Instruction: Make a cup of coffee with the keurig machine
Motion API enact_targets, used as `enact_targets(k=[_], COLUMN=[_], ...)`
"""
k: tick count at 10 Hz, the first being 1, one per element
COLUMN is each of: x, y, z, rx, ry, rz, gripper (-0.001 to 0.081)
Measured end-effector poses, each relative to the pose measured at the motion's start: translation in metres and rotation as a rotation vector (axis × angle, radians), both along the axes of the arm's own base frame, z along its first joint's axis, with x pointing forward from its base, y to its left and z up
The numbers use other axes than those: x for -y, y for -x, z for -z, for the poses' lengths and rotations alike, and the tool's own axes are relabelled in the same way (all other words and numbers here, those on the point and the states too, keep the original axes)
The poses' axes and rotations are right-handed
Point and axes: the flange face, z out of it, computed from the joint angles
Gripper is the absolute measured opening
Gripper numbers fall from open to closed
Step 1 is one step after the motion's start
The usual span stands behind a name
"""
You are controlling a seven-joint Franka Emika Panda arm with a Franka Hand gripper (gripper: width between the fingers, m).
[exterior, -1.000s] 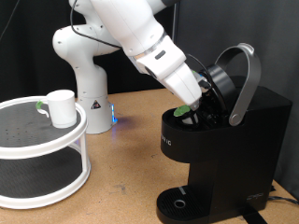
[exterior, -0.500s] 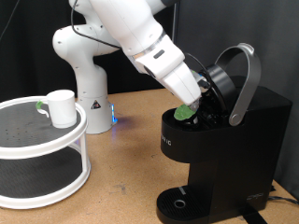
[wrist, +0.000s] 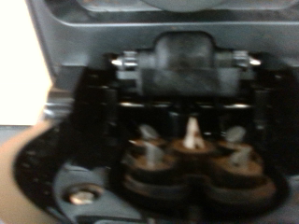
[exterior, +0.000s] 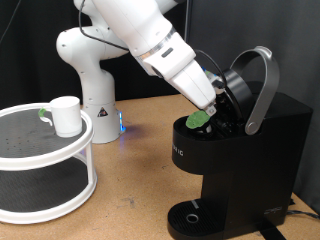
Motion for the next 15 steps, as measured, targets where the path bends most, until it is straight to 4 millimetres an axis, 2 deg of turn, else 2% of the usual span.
enact_targets(k=[3,8,15], x=[0.0,-0.003,-0.025], y=[0.007,0.01,0.02], z=[0.003,0.009,0.027], rx=[-0.062,-0.071,-0.093], ry=[0.02,0.011,-0.023], rz=[-0.058,-0.066,-0.108], gripper=[0.0803,0.0803,0.0803])
